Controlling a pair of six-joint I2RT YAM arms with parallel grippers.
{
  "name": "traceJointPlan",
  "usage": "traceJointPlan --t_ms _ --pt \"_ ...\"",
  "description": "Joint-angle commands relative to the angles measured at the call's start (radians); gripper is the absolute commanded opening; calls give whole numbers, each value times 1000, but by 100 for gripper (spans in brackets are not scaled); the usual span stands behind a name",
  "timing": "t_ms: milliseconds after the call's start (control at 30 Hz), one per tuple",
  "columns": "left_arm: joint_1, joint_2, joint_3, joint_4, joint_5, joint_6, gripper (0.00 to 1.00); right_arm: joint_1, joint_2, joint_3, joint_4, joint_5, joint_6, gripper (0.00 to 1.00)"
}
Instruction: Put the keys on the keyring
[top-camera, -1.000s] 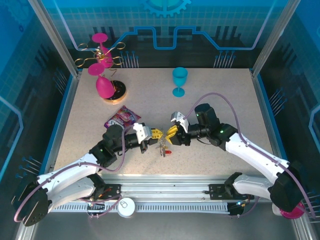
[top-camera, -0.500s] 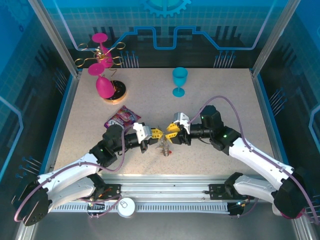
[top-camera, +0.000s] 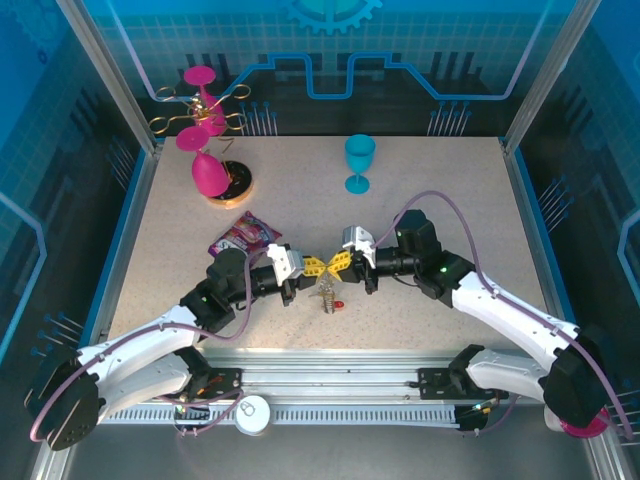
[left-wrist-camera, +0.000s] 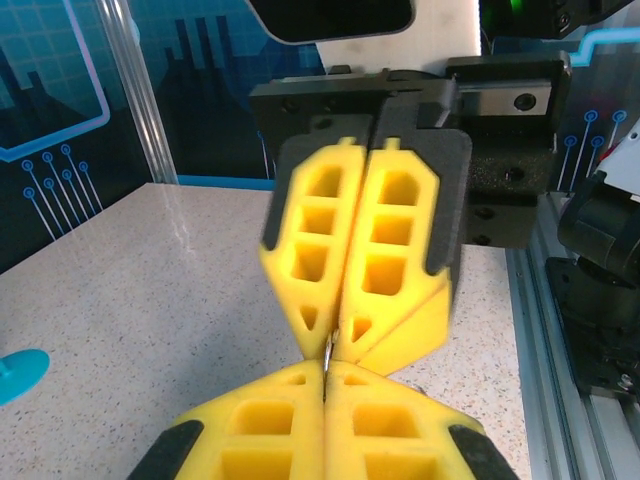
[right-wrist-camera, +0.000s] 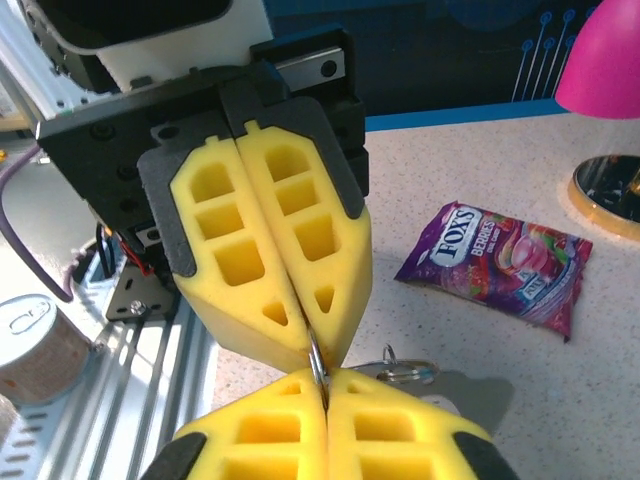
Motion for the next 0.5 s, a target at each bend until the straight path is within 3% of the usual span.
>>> traceJointPlan --t_ms 0,67,133,233,467 --pt "-10 -5 -2 74 32 -10 0 15 8 32 15 -27 -22 0" --pt "-10 -11 0 53 15 1 0 15 -1 42 -26 -13 -49 0" --pt "-10 -20 9 2 -6 22 18 16 -8 65 -101 17 -93 0" --pt "-10 -33 43 -132 -19 84 29 18 -1 139 -267 77 -182 0" --pt "-11 -42 110 -337 -51 177 33 77 49 294 -556 253 -355 0"
